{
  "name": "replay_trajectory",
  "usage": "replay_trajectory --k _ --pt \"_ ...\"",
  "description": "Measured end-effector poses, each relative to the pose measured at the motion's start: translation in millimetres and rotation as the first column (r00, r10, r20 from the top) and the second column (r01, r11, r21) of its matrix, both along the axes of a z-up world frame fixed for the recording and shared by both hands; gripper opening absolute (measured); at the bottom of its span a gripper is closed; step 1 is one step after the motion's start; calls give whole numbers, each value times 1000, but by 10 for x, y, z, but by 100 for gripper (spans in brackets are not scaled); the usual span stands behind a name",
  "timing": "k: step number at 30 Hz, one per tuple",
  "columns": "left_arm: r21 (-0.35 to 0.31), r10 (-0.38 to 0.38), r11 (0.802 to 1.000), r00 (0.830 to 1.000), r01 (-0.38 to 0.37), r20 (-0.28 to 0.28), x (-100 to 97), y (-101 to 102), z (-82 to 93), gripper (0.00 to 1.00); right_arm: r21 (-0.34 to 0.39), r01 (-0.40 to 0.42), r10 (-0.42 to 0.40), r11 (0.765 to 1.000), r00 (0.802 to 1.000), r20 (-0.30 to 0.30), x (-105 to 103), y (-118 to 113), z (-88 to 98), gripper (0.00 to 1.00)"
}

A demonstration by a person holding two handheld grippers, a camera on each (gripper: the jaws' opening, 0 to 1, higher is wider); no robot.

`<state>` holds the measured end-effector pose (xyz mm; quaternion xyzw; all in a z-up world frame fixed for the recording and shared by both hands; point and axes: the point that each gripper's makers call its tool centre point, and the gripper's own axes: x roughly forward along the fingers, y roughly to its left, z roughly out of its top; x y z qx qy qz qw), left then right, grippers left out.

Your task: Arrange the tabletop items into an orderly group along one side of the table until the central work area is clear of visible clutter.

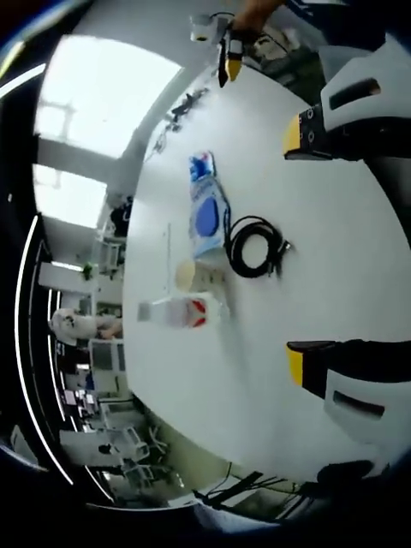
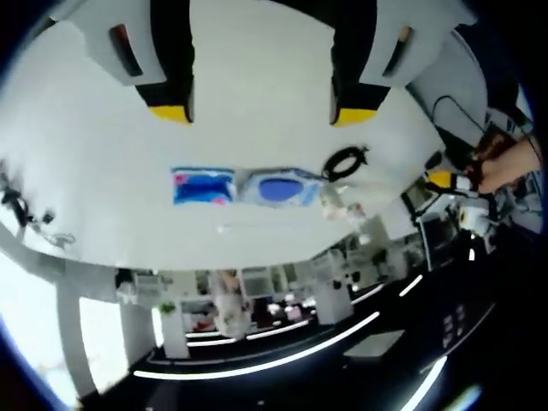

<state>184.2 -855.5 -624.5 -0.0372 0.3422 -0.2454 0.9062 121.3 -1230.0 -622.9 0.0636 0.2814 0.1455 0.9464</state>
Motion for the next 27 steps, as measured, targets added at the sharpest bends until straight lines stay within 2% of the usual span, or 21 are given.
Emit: replay_trajectory --k 4,7,13,16,27 --pt "13 -17 1000 1000 17 -2 -71 57 -24 87 -12 24 -24 1000 1000 -12 -114 -15 -24 62" --pt "25 -17 1000 999 18 -39 -112 126 -116 86 6 41 -41 999 999 -9 -147 5 -2 62" --pt "0 -31 1000 999 31 -41 -154 110 -102 86 9 73 -73 997 997 6 -159 20 44 61" --pt "8 -40 999 998 41 -43 -155 124 -114 86 -13 60 -60 998 998 4 -178 84 64 61" --pt "-20 -37 999 998 36 -41 -106 154 -99 85 -25 49 -49 998 999 1 -132 239 104 61"
